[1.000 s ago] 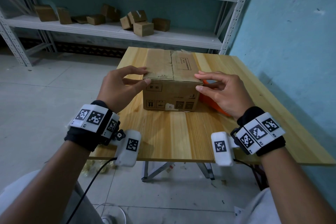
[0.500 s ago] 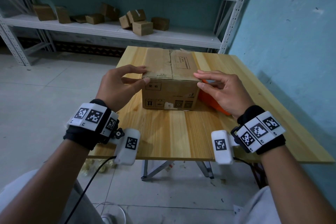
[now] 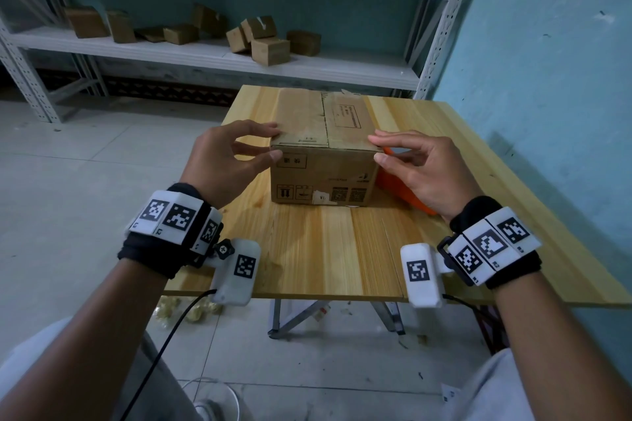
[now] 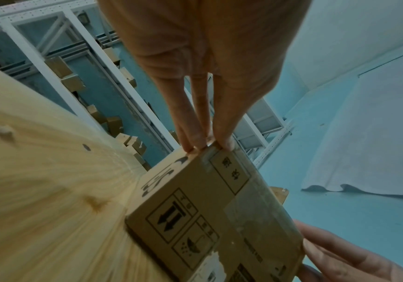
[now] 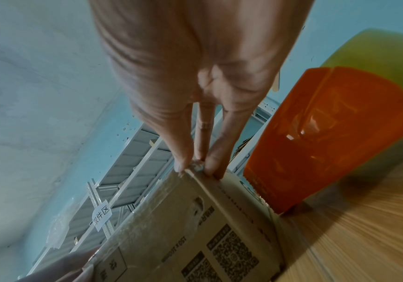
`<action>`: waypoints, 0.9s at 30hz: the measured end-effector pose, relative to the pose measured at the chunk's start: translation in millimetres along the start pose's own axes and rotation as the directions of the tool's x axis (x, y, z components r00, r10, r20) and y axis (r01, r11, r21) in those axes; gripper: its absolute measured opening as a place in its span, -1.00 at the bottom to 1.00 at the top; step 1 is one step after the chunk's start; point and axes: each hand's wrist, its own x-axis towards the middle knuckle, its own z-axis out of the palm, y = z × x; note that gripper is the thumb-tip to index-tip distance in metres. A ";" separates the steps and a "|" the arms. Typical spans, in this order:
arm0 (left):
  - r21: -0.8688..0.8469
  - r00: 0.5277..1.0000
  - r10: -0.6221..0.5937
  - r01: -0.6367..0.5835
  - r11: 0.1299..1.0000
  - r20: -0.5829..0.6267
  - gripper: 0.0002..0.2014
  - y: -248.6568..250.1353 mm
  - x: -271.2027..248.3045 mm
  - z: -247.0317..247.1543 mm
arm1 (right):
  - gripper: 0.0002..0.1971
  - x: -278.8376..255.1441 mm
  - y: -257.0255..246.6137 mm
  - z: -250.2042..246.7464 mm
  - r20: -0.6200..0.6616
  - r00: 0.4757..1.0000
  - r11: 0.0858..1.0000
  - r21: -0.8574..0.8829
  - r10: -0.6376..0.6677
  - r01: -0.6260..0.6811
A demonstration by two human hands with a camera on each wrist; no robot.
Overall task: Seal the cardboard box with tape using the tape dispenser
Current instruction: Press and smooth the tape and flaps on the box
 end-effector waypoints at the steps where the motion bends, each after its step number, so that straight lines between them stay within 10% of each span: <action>1: 0.008 1.000 0.003 -0.003 1.000 -0.002 -0.69 -0.5 0.2 0.3 | -0.71 0.0 -0.3 0.0 -0.001 1.000 1.000 0.002 0.003 -0.003; 27: 0.025 0.999 0.009 -0.008 1.000 -0.043 -0.68 -2.3 2.2 2.7 | -0.66 1.4 0.1 2.5 -0.018 0.999 0.999 -0.036 0.036 -0.037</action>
